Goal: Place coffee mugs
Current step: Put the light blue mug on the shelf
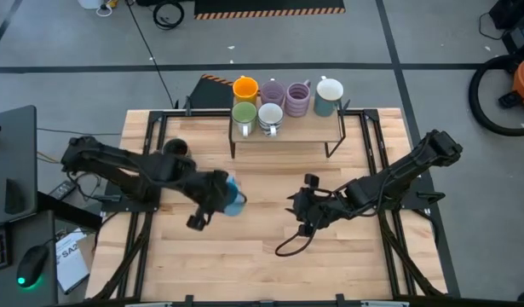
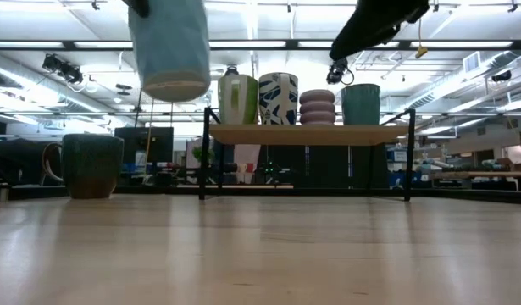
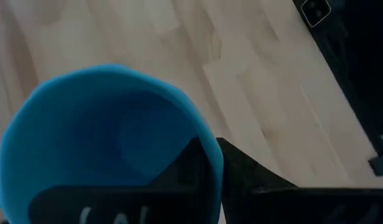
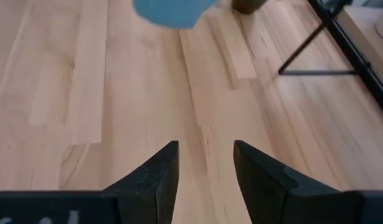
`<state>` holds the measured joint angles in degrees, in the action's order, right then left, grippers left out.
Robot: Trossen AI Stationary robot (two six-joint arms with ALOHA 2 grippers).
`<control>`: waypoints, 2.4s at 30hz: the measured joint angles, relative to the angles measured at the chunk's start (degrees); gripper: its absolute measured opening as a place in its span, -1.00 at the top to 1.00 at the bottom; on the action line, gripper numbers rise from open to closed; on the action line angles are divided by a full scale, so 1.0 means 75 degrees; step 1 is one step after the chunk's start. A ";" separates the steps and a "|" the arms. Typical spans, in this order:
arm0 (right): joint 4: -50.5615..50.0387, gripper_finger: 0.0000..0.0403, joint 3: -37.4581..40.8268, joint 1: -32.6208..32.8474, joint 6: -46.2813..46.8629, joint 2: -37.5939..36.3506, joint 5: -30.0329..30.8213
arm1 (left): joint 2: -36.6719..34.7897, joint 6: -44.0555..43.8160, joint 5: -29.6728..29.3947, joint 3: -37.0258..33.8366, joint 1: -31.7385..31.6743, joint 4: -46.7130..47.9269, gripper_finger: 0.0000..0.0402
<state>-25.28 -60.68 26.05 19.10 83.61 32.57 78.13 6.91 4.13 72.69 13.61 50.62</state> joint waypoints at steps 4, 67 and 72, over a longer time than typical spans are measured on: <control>0.1160 0.21 0.0476 -0.0177 -0.0392 0.0000 -0.0220 | 0.0330 -0.0041 -0.0255 -0.0006 0.0487 -0.0245 0.81; 0.3949 0.22 0.1819 -0.0763 -0.0468 0.0464 -0.1867 | 0.3366 0.2582 -0.0837 0.0010 0.0666 -0.1922 0.38; 0.4445 0.19 0.1818 -0.1121 -0.0688 0.0809 -0.1884 | 0.3363 0.2211 -0.0953 0.0023 0.0695 -0.1696 0.14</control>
<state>8.06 -47.05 17.65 13.95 89.68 18.44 103.35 23.50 -3.02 72.86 18.83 37.90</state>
